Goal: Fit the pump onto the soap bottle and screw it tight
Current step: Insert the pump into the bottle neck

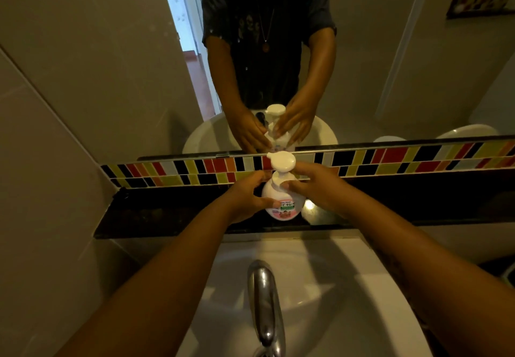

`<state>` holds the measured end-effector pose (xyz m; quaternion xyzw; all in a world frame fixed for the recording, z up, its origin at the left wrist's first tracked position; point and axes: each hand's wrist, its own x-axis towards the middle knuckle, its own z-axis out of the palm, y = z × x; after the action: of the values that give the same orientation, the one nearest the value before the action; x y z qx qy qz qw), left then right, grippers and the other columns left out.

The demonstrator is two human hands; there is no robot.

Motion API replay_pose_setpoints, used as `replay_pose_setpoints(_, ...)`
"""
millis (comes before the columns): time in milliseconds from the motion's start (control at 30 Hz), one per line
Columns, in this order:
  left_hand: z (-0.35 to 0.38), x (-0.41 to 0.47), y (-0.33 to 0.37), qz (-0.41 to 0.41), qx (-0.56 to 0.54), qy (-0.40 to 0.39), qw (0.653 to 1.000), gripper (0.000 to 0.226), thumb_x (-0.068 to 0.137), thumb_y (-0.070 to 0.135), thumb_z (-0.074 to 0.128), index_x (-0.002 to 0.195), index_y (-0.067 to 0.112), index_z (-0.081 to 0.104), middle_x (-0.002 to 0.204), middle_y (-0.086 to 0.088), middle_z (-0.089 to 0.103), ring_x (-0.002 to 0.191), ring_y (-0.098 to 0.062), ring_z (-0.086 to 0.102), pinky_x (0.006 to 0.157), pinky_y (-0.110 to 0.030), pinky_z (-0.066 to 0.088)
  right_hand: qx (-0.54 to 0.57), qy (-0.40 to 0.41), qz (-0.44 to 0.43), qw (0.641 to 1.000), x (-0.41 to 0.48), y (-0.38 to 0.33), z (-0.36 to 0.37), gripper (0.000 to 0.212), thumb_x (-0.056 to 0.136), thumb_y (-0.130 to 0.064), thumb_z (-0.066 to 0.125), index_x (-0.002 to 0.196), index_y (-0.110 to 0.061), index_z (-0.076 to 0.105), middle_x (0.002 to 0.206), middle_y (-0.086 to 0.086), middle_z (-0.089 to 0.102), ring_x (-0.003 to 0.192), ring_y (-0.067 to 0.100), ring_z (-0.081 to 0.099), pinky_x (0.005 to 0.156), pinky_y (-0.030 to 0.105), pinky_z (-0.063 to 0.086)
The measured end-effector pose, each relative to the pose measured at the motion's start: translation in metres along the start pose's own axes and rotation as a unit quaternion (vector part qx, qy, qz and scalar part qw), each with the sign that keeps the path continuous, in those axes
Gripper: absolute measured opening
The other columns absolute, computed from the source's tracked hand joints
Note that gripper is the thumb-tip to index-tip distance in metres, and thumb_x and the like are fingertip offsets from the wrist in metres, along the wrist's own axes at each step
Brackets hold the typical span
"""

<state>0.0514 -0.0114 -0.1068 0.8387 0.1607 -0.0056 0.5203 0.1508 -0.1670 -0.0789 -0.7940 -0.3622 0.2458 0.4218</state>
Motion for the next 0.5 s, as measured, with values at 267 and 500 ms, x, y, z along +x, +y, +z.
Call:
replay_pose_setpoints(267,0.008,-0.001,-0.005,-0.002,-0.007,0.02,1.0,0.06,0.078,0.014,0.076,0.13,0.018,0.046,0.133,-0.006,0.057,0.119,-0.023,0.057,0.099,-0.046,0.05,-0.083,0.149,-0.025,0.985,-0.012,0.012,0.023,0.047,0.078,-0.026,0.072,0.12,-0.015,0.055,0.12,0.01,0.055,0.114,0.027,0.053,0.098,0.045,0.047)
replay_pose_setpoints(500,0.01,0.0,-0.004,-0.004,-0.001,0.022,1.0,0.058,0.078,0.018,0.077,0.127,0.02,0.046,0.131,-0.003,0.057,0.118,-0.021,0.057,0.097,-0.04,0.051,-0.014,0.116,-0.022,0.993,-0.012,0.012,0.017,0.06,0.077,-0.023,0.074,0.13,-0.022,0.046,0.135,0.006,0.053,0.124,0.024,0.049,0.094,0.038,0.046)
